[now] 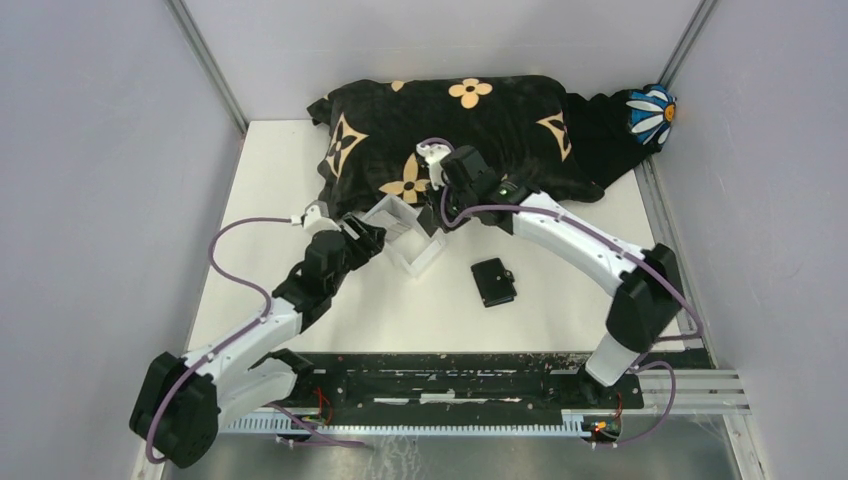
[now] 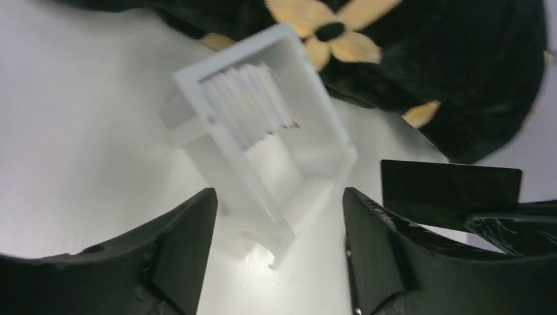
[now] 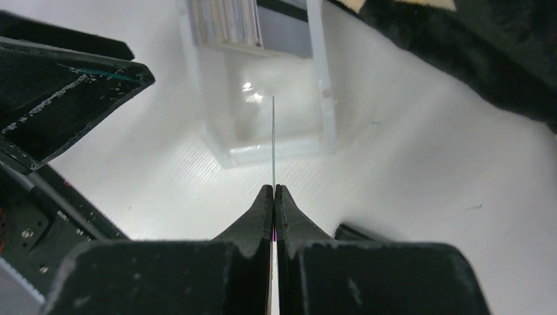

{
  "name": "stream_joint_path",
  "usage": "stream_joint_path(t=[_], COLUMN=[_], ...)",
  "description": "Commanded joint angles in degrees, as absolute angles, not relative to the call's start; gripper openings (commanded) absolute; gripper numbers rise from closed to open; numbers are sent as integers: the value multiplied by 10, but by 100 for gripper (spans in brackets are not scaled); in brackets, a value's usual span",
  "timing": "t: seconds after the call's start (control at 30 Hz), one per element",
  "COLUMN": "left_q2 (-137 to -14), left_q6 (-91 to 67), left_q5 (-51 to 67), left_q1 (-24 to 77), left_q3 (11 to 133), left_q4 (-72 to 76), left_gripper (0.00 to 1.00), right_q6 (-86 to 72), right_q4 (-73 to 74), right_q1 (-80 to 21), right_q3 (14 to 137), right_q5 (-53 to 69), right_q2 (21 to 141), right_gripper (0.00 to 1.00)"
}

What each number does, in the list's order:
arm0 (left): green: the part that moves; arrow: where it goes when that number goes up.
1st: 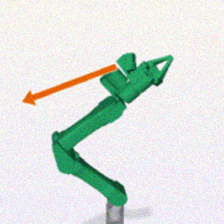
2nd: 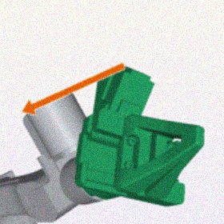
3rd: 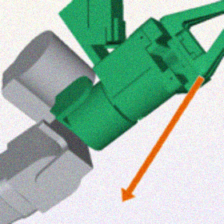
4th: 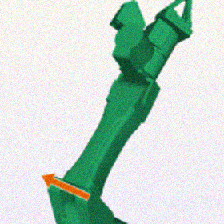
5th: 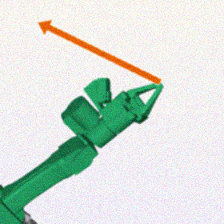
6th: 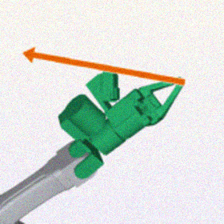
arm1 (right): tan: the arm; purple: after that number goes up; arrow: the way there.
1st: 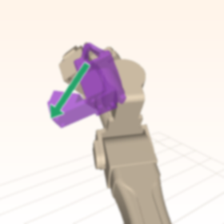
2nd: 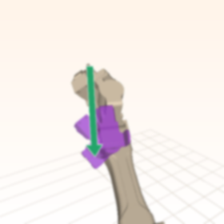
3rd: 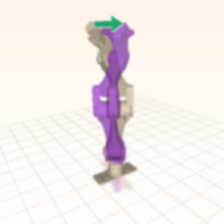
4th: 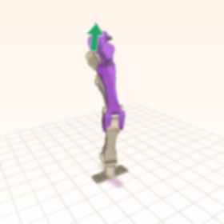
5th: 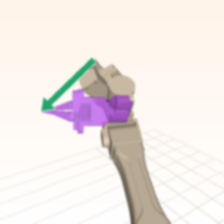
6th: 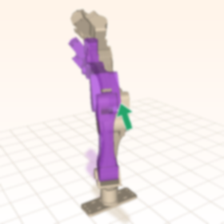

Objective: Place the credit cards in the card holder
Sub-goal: Pick up the credit card from the storage box.

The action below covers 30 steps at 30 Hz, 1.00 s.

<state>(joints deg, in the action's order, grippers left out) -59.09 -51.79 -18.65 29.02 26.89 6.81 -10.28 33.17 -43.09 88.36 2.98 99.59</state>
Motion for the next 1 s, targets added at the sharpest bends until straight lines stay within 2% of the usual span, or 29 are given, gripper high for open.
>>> stream_joint_path(t=[0.0, 0.07, 0.17, 0.27, 0.37, 0.47, 0.7, 0.97], left_q2=[-533, -522, -522, -522, -516, -498, -471, -522], left_q6=[-449, -432, -408, -388, -372, -358, -333, -334], left_q5=[-83, -59, -22, 19, 68, 103, 160, 266], left_q1=[311, 331, 363, 386, 390, 390, 390, 390], left_q3=[239, 240, 243, 244, 244, 240, 232, 218], left_q4=[164, 177, 200, 218, 227, 226, 231, 329], left_gripper=[82, 88, 91, 89, 80, 75, 78, 79], right_q6=[-141, -152, -174, -193, -201, -205, -221, -233], right_q4=[299, 298, 290, 291, 303, 319, 339, 347], right_q1=[-446, -454, -462, -462, -462, -462, -458, -433], right_q3=[812, 780, 733, 697, 678, 669, 661, 651], right_q5=[57, 62, 80, 101, 111, 126, 174, 241], right_q2=[901, 863, 814, 770, 734, 707, 687, 673], right_gripper=[1, 1, 1, 1, 1, 1, 1, 1])
